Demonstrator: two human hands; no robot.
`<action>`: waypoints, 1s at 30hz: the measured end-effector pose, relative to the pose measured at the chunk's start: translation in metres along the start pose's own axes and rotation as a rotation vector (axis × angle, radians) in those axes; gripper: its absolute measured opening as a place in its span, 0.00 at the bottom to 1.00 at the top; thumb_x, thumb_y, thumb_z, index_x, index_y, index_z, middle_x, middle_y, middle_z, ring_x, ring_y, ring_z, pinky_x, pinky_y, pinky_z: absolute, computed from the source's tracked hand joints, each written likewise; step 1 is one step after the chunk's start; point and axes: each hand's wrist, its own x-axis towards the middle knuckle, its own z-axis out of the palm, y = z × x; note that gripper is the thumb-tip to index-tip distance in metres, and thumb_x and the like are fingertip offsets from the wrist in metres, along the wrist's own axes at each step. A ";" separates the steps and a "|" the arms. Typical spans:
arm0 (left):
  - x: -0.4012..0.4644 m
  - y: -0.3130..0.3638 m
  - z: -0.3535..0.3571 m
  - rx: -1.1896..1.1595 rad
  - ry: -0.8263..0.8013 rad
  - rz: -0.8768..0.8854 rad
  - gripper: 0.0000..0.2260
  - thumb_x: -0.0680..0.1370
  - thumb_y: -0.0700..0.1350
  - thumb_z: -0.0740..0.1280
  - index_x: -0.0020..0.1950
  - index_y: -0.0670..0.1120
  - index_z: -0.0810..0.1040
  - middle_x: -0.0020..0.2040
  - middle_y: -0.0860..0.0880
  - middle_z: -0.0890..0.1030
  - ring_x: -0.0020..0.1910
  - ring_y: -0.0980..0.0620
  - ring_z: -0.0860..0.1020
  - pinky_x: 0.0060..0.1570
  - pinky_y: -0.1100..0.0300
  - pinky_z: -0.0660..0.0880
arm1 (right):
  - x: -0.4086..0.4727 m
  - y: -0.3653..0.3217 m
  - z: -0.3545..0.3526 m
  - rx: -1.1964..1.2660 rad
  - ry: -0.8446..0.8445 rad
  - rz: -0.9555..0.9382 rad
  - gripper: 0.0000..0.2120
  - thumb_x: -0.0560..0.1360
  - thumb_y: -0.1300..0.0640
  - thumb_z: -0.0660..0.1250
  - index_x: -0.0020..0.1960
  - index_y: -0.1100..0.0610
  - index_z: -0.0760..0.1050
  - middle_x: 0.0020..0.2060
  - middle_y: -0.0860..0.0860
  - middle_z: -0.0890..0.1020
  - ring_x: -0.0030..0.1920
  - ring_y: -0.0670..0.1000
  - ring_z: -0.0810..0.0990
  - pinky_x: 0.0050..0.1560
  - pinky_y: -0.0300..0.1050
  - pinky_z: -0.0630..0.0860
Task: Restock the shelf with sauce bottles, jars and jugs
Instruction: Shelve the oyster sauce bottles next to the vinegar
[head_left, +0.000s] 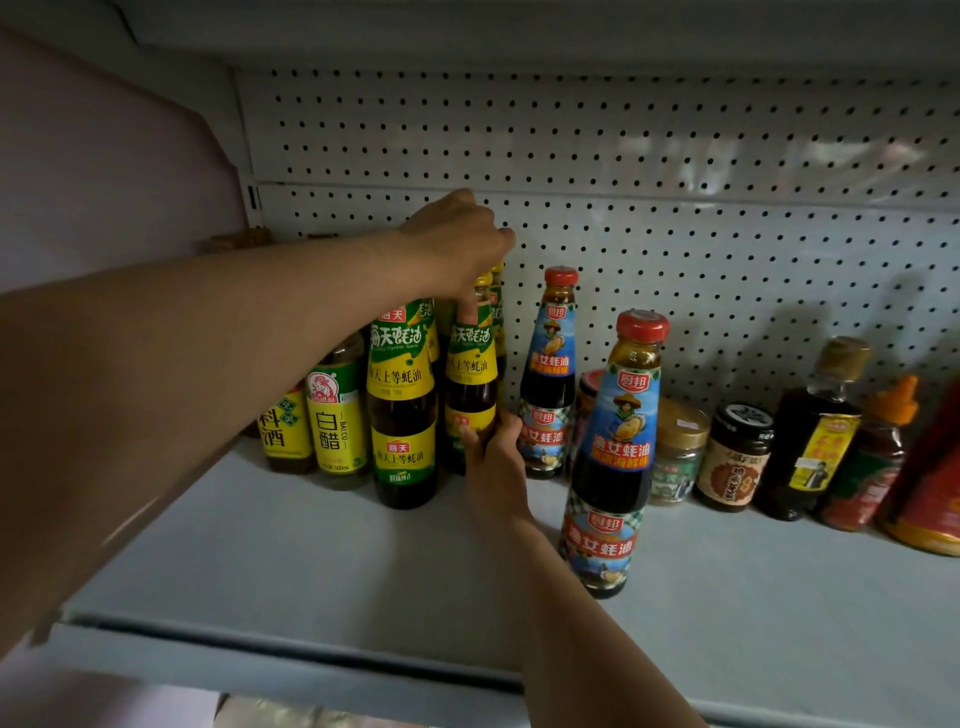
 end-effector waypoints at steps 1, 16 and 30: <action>0.001 0.000 -0.001 0.008 -0.004 0.001 0.33 0.63 0.62 0.78 0.58 0.45 0.72 0.53 0.45 0.77 0.58 0.43 0.70 0.49 0.52 0.71 | 0.001 0.000 0.001 -0.032 -0.012 -0.001 0.19 0.80 0.51 0.67 0.63 0.63 0.70 0.59 0.57 0.80 0.60 0.55 0.79 0.56 0.44 0.74; 0.022 -0.004 0.011 -0.024 -0.025 -0.022 0.32 0.63 0.59 0.79 0.58 0.44 0.73 0.40 0.50 0.68 0.49 0.48 0.64 0.43 0.55 0.65 | 0.020 0.004 0.006 -0.008 -0.121 0.065 0.22 0.82 0.47 0.61 0.69 0.60 0.63 0.66 0.59 0.78 0.65 0.59 0.78 0.62 0.55 0.76; 0.030 -0.004 0.007 -0.008 -0.073 -0.007 0.32 0.63 0.60 0.79 0.57 0.45 0.72 0.43 0.51 0.68 0.54 0.46 0.69 0.47 0.55 0.68 | 0.022 0.006 0.004 0.012 -0.126 0.078 0.22 0.83 0.48 0.61 0.72 0.58 0.62 0.67 0.58 0.77 0.67 0.58 0.77 0.64 0.53 0.75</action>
